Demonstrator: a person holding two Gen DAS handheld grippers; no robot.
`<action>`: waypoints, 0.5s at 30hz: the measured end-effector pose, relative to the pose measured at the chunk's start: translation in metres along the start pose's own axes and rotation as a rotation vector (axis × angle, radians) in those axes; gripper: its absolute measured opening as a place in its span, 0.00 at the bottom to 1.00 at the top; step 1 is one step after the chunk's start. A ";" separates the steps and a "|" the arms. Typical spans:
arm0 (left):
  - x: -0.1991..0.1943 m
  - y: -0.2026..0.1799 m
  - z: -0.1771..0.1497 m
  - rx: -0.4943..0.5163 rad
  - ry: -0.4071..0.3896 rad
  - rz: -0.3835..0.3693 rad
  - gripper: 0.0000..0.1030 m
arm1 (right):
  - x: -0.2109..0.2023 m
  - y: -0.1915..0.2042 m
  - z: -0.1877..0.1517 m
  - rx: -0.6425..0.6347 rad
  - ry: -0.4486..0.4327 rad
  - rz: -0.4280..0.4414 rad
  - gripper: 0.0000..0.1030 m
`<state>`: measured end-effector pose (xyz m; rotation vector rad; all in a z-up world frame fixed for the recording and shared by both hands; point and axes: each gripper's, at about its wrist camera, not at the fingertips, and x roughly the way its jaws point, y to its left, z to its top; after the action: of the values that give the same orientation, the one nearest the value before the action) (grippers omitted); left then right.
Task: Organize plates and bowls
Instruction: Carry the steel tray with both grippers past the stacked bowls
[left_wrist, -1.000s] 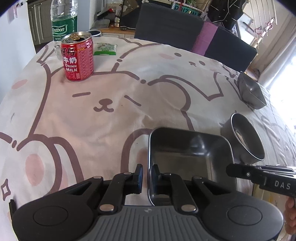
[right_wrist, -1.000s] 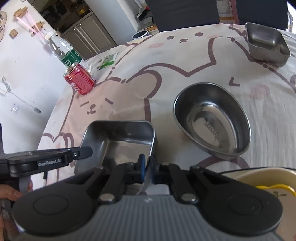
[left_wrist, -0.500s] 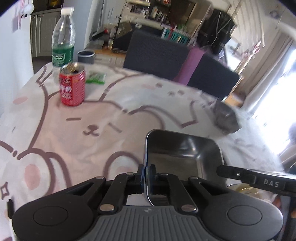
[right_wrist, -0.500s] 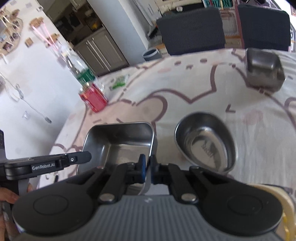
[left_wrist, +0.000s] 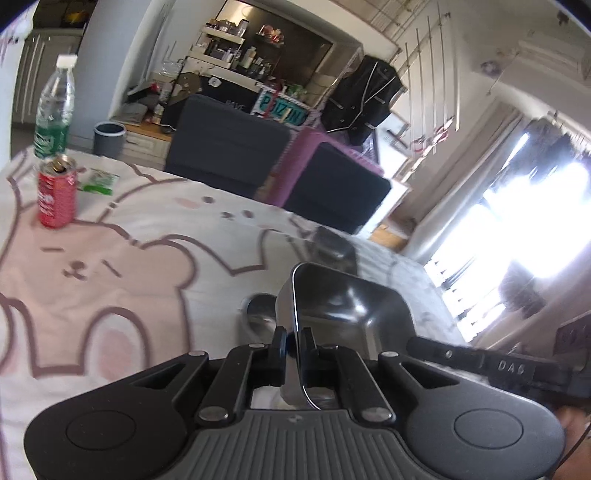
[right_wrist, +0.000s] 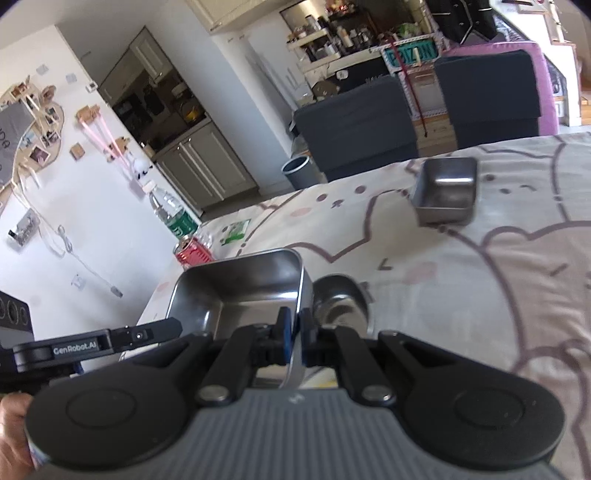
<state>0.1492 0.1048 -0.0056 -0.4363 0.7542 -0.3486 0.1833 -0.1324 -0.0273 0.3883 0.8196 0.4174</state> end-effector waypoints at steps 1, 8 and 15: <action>0.001 -0.003 -0.002 -0.017 0.003 -0.020 0.08 | -0.007 -0.004 -0.002 0.005 -0.005 0.000 0.06; 0.000 -0.023 -0.021 -0.021 0.015 -0.094 0.09 | -0.043 -0.029 -0.015 0.028 -0.020 -0.005 0.06; 0.011 -0.024 -0.043 -0.072 0.095 -0.153 0.14 | -0.055 -0.052 -0.031 0.086 0.019 0.005 0.07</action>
<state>0.1221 0.0688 -0.0281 -0.5495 0.8300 -0.4892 0.1368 -0.1993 -0.0378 0.4666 0.8572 0.3918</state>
